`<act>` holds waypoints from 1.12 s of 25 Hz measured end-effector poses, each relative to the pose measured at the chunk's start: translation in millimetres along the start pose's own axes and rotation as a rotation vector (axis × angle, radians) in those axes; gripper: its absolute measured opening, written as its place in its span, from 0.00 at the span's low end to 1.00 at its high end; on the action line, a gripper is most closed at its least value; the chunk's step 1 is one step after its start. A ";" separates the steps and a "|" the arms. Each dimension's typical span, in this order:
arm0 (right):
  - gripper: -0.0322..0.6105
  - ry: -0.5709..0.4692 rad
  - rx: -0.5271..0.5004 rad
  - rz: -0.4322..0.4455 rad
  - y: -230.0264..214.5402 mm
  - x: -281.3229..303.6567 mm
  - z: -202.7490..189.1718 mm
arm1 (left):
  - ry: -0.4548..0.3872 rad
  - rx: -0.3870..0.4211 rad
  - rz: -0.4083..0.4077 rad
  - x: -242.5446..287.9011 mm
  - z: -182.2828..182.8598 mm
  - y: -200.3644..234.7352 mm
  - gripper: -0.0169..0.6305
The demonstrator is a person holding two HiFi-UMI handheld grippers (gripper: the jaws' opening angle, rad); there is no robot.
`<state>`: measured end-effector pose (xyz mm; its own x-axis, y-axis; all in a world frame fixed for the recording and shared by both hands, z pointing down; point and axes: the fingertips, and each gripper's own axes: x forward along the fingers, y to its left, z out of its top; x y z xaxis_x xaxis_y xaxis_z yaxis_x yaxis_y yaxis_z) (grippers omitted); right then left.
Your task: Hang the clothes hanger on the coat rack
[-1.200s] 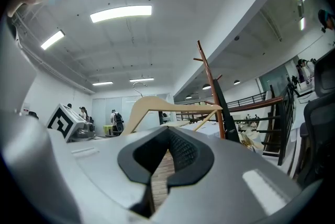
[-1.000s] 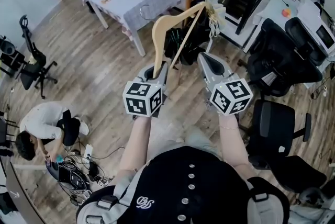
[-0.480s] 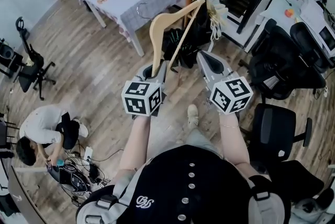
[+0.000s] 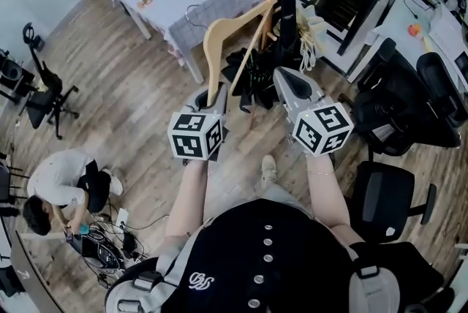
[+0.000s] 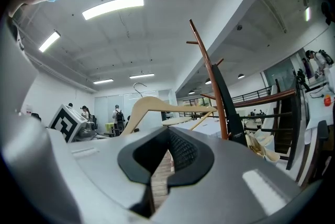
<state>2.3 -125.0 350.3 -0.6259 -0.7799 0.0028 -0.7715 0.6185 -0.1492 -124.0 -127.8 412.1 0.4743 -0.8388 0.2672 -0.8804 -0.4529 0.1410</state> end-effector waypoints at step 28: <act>0.05 -0.017 -0.017 0.101 -126.8 116.6 39.8 | 0.001 0.009 0.188 134.6 48.2 66.7 0.05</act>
<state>31.7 -298.1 330.2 -0.6984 -0.7152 -0.0279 -0.7068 0.6953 -0.1308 -118.8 -285.5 411.5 0.3016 -0.9087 0.2887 -0.9534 -0.2910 0.0801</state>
